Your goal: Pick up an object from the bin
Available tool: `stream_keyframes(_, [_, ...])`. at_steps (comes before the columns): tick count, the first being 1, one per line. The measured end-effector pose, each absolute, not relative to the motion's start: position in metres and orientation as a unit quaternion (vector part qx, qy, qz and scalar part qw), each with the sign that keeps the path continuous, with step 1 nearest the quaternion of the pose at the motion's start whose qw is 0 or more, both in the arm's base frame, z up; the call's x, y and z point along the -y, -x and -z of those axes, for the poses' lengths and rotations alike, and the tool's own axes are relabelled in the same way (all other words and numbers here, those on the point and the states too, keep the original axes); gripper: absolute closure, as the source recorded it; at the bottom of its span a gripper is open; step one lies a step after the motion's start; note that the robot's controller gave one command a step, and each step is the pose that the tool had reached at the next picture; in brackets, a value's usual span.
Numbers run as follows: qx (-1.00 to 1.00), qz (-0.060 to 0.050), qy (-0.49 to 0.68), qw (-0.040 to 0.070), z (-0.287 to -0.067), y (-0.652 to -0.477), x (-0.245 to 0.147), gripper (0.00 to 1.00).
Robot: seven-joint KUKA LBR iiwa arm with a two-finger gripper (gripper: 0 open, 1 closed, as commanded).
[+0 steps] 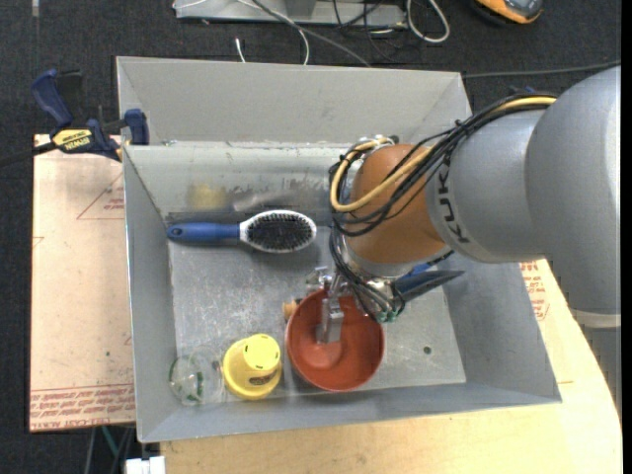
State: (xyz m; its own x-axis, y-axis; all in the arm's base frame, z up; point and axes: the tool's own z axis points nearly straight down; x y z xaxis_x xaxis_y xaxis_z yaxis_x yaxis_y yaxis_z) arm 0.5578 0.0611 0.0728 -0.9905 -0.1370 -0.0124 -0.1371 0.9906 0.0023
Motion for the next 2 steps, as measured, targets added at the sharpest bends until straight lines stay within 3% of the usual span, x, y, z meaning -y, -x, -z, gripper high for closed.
stream_keyframes(1, [-0.998, -0.001, 0.068, 0.003, -0.168, -0.563, -0.063, 1.00])
stream_keyframes(2, [-0.998, -0.002, 0.062, 0.000, -0.189, -0.544, -0.066, 1.00])
